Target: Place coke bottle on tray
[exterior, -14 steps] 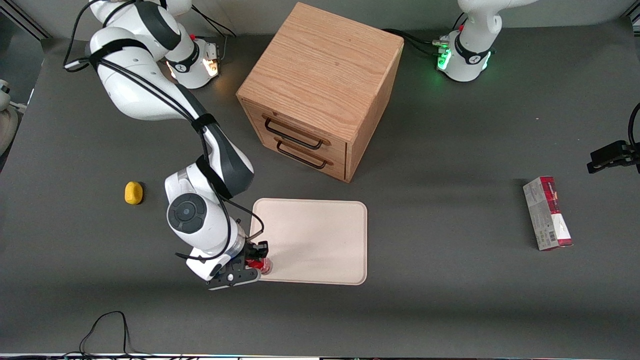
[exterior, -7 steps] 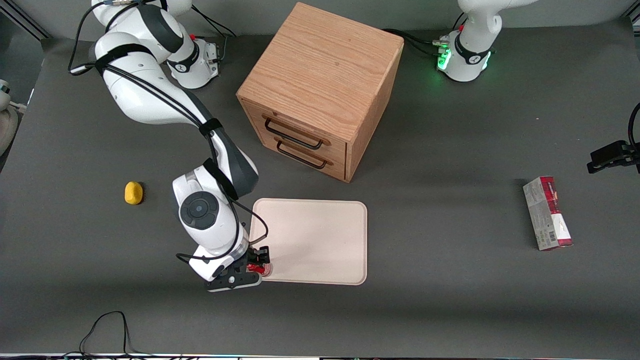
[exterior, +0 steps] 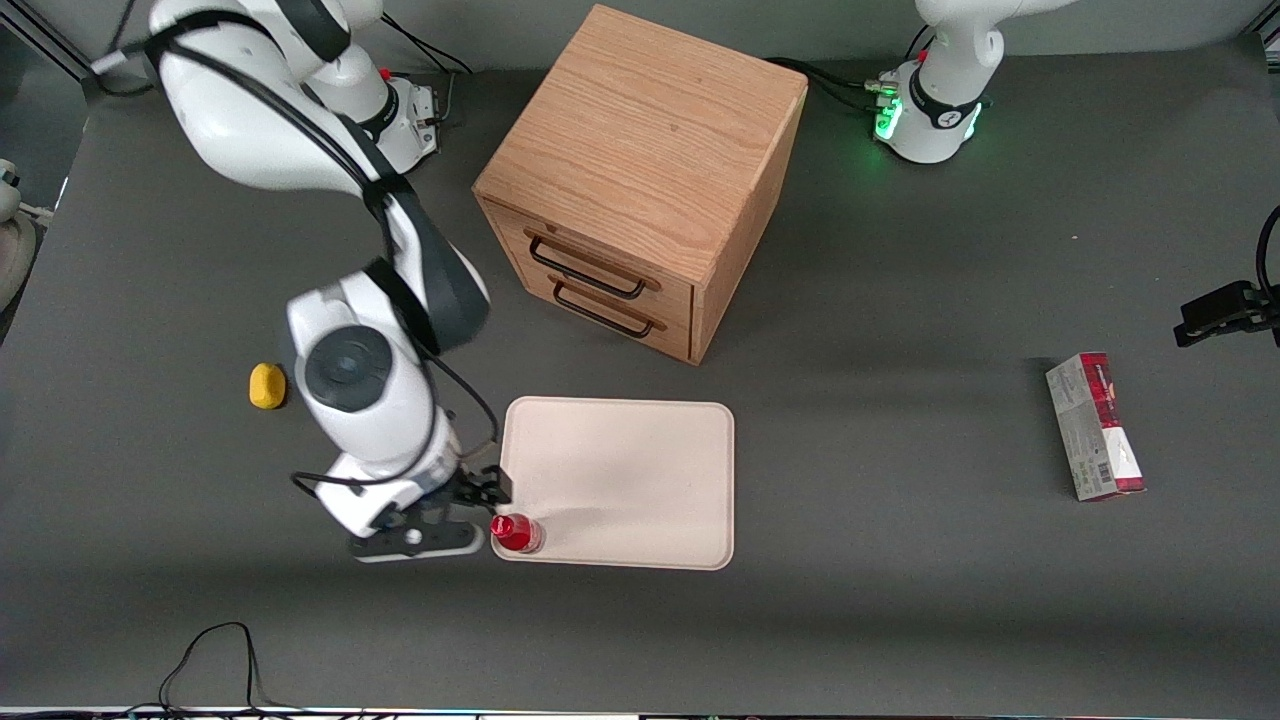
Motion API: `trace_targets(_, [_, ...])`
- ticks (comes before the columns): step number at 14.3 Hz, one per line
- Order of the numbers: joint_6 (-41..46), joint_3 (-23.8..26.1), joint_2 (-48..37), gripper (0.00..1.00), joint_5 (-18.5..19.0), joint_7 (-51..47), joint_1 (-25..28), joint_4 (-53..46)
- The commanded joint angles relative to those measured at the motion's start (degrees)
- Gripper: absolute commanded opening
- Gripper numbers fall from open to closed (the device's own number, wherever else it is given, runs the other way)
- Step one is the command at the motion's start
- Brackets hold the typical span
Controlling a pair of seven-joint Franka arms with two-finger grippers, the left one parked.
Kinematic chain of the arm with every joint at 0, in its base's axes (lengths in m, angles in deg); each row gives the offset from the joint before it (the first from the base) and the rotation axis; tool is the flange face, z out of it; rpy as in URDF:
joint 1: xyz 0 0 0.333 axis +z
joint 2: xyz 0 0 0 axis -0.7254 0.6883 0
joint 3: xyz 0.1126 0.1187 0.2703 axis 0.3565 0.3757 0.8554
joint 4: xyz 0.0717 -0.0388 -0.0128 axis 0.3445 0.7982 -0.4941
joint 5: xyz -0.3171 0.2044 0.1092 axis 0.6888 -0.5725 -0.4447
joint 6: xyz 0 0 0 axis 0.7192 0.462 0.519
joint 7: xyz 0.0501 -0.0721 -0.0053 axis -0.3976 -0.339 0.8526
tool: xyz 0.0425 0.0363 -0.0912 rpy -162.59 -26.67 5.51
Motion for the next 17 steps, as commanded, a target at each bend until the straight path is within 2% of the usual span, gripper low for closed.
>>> trace_targets(1, [3.8, -9.1, -14.4, 1.00, -6.4, 7.1, 2.5, 13.5])
trace_targets(4, [9.1, -16.6, -25.2, 1.00, -14.9, 14.9, 2.3, 22.1])
trace_targets(5, [10.0, -18.2, -29.4, 1.00, -16.4, 15.4, 1.4, 25.5])
trace_targets(9, [11.8, -20.4, -42.8, 1.00, -17.5, 16.8, -2.2, 36.9])
trace_targets(17, [11.8, -20.5, -44.1, 1.00, -17.6, 15.3, -2.4, 37.6])
